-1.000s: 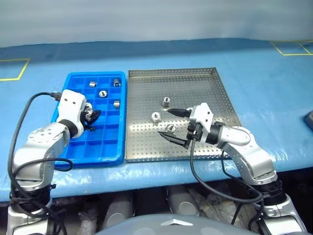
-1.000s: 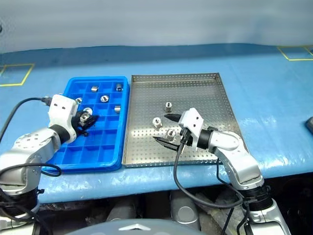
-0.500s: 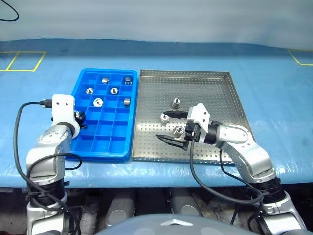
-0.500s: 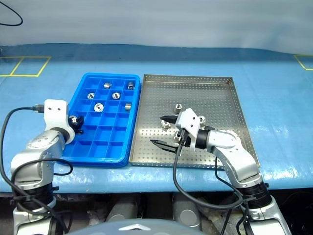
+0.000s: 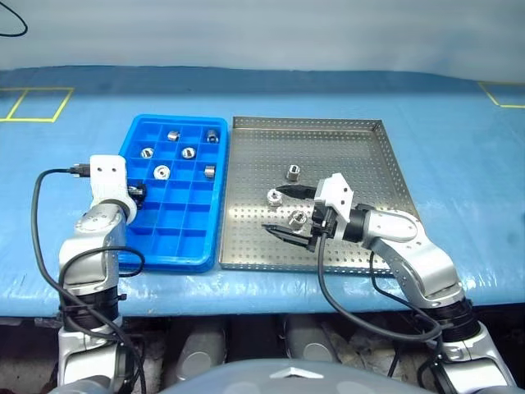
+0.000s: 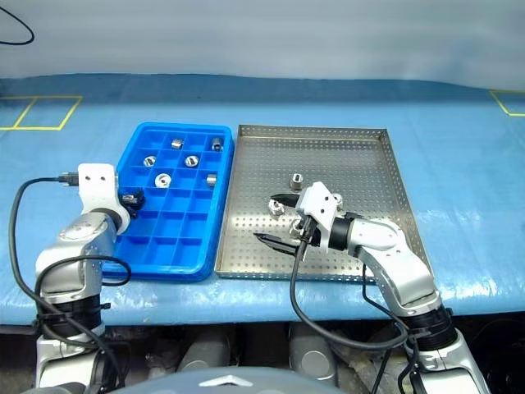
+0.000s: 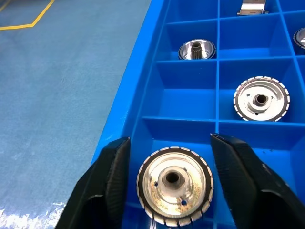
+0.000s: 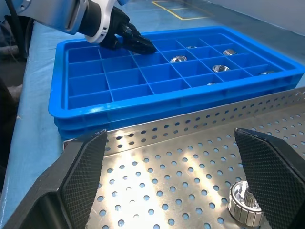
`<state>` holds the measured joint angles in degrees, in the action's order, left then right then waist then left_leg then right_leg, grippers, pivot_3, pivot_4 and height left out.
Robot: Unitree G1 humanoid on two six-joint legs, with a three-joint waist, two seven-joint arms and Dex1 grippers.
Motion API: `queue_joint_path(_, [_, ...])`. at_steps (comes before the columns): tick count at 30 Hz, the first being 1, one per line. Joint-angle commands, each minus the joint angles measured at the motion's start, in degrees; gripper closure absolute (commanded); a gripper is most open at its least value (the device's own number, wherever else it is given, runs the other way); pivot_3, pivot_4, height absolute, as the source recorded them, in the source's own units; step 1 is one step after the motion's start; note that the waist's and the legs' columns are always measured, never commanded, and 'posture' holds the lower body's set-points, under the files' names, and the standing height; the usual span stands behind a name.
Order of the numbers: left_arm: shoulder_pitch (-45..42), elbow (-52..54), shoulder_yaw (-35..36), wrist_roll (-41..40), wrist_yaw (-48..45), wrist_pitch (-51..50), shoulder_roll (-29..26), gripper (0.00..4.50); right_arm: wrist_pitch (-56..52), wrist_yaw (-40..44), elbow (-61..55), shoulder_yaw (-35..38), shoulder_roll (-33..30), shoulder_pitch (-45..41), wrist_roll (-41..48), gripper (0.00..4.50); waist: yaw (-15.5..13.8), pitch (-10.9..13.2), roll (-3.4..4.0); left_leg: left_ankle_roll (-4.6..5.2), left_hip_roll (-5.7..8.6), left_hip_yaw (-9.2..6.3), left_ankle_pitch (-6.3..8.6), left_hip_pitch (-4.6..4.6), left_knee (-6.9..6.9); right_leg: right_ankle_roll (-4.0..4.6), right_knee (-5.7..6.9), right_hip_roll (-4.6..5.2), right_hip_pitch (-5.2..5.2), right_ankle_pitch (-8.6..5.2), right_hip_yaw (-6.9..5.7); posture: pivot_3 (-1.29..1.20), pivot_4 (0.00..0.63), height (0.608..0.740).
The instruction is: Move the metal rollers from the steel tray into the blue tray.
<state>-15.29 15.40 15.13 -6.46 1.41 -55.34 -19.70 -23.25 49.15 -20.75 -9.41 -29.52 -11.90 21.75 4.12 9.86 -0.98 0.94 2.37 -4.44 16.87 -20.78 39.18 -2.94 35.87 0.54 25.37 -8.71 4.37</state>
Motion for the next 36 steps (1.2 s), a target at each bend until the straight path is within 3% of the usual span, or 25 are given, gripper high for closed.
queue_joint_path(1, [-1.7,0.49,0.81,1.59,1.67,2.66,0.35,0.05,0.78,-0.26,-1.71,0.83,0.07,0.06,0.51,0.0,0.06,0.0,0.0,-0.02,0.0,-0.01,-0.01,0.0,0.0,0.0,0.0,0.0,0.0,0.0,-0.01,-0.1,0.15,0.74])
queue_joint_path(6, [-2.93,5.09,-1.46,-3.89,-4.66,8.21,3.04,0.05,0.87,-0.96,-2.14,1.55,-0.22,0.32,0.51,0.0,-0.13,-0.01,-0.02,-0.03,0.03,-0.02,-0.02,-0.01,0.01,0.02,0.0,-0.01,-0.03,0.01,-0.04,-0.11,0.15,0.74])
queue_joint_path(11, [-4.23,10.04,-9.04,-11.56,-15.07,7.73,4.75,0.05,0.46,-2.25,-3.18,3.12,-0.98,1.23,0.37,0.0,-0.27,-0.03,-0.04,0.0,0.09,-0.05,-0.01,-0.12,0.05,0.02,-0.05,0.0,-0.02,0.02,-0.13,-0.15,0.15,0.74])
queue_joint_path(14, [-6.17,9.44,-18.65,-15.27,-23.93,6.79,4.43,0.05,0.11,-3.87,-4.63,4.46,-1.86,3.4,-0.01,0.0,0.14,-0.03,-0.03,0.01,0.08,0.0,-0.01,-0.11,0.04,0.02,-0.05,-0.03,-0.02,0.01,-0.12,-0.2,0.15,0.74])
queue_joint_path(22, [-13.14,-6.1,-28.34,-9.04,-24.56,6.94,4.24,0.05,-0.56,-8.13,-8.91,7.53,-2.3,8.98,-0.08,0.0,4.47,-0.06,0.01,0.01,-0.01,0.29,-0.02,0.12,0.05,-0.27,0.01,-0.27,-0.2,-0.18,0.09,-0.29,0.15,0.74])
queue_joint_path(36, [-16.45,-16.66,-31.67,-2.36,-23.35,6.46,6.06,0.05,-0.54,-10.45,-10.71,8.46,-1.89,11.01,-0.01,0.0,10.12,-0.05,0.0,0.14,0.0,0.54,0.05,0.13,0.06,-0.42,-0.03,-0.28,-0.15,-0.12,0.44,-0.31,0.15,0.74])
